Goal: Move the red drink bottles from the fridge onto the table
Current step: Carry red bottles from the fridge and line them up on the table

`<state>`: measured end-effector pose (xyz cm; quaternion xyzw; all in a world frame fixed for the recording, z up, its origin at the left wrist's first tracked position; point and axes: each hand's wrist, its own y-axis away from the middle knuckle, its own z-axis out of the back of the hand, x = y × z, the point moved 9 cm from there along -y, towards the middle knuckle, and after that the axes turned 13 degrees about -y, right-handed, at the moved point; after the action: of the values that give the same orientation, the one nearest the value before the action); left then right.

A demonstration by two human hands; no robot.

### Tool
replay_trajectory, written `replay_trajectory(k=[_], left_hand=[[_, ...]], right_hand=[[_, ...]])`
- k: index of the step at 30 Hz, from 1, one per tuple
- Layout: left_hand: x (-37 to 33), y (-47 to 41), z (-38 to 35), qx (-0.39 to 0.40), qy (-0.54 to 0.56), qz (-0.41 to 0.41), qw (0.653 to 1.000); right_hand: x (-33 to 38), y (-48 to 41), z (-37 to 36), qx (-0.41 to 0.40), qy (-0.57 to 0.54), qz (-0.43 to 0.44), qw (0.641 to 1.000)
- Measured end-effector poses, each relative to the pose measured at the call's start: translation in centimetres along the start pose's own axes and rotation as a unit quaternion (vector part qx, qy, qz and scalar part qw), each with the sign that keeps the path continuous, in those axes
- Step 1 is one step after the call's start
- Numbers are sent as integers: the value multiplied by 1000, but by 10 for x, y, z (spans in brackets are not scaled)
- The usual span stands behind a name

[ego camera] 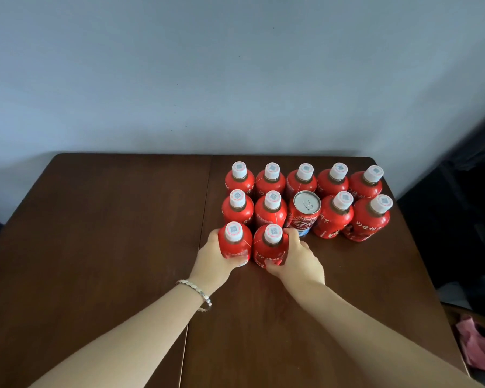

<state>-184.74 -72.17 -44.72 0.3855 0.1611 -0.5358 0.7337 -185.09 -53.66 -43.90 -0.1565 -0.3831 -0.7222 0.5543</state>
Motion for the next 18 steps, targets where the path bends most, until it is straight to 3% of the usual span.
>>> replay_trajectory(k=[4,8,11,15,18], left_hand=[[2,-8,-9,15,-16,11,1000],[13,-9,-23,25,31,48,998],[16,-10,-29,40,28,70,996],[6,-6,-23,73,-52,88,992],[-2,6,-15,111,-186,93,972]], right_hand=[[-4,3,-7,3,-93,-3,996],[-10,-1,-20,0,-235,-45,971],[-14,-2,-25,8,-280,-66,958],[-15,-3,-23,30,-219,-90,971],[-13,-1,-22,108,-97,-153,977]])
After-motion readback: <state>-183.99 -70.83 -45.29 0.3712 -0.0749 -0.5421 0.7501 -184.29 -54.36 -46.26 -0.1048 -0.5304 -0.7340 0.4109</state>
